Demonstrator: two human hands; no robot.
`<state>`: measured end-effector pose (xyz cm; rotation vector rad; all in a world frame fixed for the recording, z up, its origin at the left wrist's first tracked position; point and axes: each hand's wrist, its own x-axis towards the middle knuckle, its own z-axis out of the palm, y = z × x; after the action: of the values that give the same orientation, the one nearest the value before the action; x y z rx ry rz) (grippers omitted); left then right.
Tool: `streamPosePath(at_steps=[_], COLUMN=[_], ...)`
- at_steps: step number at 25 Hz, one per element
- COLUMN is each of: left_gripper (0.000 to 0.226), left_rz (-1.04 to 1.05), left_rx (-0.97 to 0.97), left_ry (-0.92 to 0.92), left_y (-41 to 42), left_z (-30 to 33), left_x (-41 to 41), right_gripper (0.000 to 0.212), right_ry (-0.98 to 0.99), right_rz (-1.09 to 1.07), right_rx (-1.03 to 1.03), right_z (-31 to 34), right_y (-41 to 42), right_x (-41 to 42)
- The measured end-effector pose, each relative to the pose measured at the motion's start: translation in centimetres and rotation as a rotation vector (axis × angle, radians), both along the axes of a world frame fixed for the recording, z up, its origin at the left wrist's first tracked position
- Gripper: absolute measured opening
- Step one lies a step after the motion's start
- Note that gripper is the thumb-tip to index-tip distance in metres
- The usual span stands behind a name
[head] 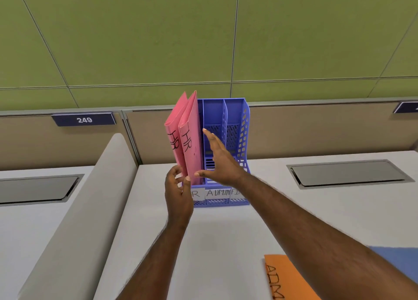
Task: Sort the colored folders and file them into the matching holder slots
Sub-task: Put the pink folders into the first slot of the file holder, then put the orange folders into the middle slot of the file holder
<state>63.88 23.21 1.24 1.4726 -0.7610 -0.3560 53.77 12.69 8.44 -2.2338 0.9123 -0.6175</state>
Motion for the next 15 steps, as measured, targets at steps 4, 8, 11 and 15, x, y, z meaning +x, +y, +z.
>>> streamPosePath(at_steps=[4,8,11,15], left_gripper=[0.027,0.028,0.03,0.033], left_rz=[-0.029,-0.084,-0.164,-0.291], left_rx=[0.012,0.121,0.193,0.28], left_ry=[0.019,0.059,0.051,0.013], left_y=[3.8,7.4,10.1,13.8], left_z=[-1.2,-3.6,-5.5,-7.7], left_x=[-2.1,-6.2,-10.1,-15.9], right_gripper=[0.112,0.098,0.092,0.086], right_ry=[-0.01,-0.044,-0.053,-0.022], right_rz=[-0.077,-0.185,-0.273,-0.347], right_rx=[0.08,0.181,0.235,0.275], right_z=[-4.5,-9.0,-11.5,-13.5], right_y=[4.8,9.7,12.8,16.3], right_x=[-6.2,-13.3,-18.2,-24.3])
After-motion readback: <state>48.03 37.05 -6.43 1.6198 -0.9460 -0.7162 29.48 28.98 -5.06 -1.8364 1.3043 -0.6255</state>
